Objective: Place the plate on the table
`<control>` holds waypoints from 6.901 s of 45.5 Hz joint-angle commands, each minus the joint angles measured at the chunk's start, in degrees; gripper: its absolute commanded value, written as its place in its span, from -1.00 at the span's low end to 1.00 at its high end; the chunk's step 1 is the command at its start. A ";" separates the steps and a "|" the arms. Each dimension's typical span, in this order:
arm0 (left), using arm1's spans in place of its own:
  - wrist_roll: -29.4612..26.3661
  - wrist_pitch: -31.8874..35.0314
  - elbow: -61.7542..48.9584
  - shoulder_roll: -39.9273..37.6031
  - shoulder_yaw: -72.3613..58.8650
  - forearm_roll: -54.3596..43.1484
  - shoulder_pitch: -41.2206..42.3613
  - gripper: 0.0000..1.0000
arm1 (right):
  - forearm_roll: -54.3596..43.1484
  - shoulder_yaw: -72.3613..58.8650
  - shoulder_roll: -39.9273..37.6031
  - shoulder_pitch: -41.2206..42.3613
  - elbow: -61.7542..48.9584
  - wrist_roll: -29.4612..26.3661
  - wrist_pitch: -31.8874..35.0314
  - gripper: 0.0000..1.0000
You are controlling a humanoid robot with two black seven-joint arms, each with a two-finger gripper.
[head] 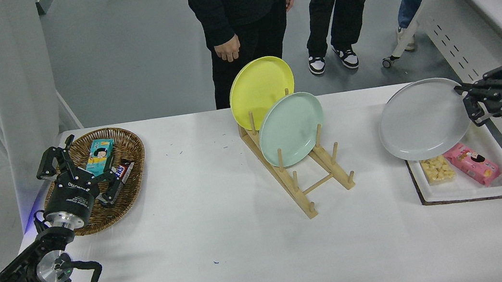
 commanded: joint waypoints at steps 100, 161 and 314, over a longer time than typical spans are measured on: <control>0.00 -0.09 -0.02 0.00 0.00 0.00 0.00 0.96 | 24.93 -5.22 19.17 -12.21 9.59 2.64 -4.00 -1.00; 0.00 -0.09 -0.02 0.00 0.00 0.00 0.00 0.96 | 23.87 -4.87 18.47 -17.83 7.48 2.38 -8.31 -1.00; -0.09 0.00 -0.02 0.00 0.00 0.00 0.00 0.96 | -82.21 52.69 32.61 -12.38 -32.51 3.25 27.73 0.99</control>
